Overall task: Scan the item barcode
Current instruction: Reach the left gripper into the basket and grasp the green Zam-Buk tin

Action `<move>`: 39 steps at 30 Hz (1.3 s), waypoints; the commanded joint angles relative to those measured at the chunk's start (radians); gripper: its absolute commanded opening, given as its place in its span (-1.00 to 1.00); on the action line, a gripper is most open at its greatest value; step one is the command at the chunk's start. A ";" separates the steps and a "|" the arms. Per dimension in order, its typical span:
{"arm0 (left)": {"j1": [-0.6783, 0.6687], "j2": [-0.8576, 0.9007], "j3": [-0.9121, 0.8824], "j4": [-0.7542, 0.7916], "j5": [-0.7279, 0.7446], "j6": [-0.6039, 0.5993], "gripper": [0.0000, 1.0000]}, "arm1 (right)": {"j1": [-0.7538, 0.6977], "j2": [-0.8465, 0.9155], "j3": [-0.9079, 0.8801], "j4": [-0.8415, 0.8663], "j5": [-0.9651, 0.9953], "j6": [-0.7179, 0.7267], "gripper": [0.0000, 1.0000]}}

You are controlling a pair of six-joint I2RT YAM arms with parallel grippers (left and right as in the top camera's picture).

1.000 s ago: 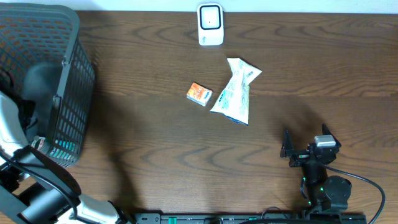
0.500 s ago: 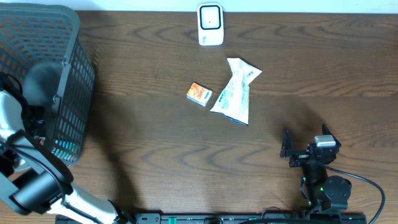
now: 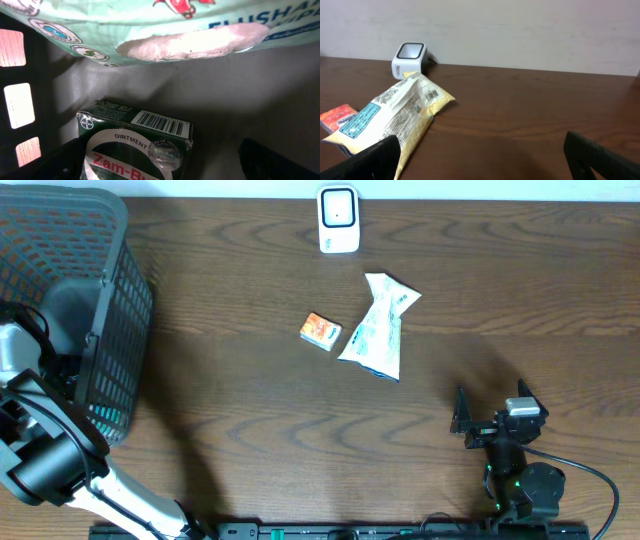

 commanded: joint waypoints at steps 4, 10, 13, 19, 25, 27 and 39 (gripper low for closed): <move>0.000 0.084 -0.024 -0.002 0.014 0.032 0.87 | -0.006 -0.006 -0.002 -0.004 -0.006 0.010 0.98; 0.000 0.035 -0.021 -0.016 0.014 0.058 0.67 | -0.006 -0.006 -0.002 -0.004 -0.006 0.010 0.99; 0.003 -0.014 -0.020 -0.022 0.014 0.058 0.67 | -0.006 -0.006 -0.002 -0.004 -0.006 0.010 0.99; 0.018 -0.080 -0.023 -0.022 -0.002 0.058 0.96 | -0.006 -0.006 -0.002 -0.003 -0.006 0.010 0.98; 0.021 -0.061 -0.071 -0.009 0.000 0.046 0.96 | -0.006 -0.006 -0.002 -0.004 -0.006 0.010 0.99; 0.021 -0.061 -0.095 0.010 0.000 0.047 0.96 | -0.006 -0.006 -0.002 -0.004 -0.006 0.010 0.99; 0.021 -0.061 -0.224 0.190 0.077 0.069 0.95 | -0.006 -0.006 -0.002 -0.004 -0.006 0.010 0.99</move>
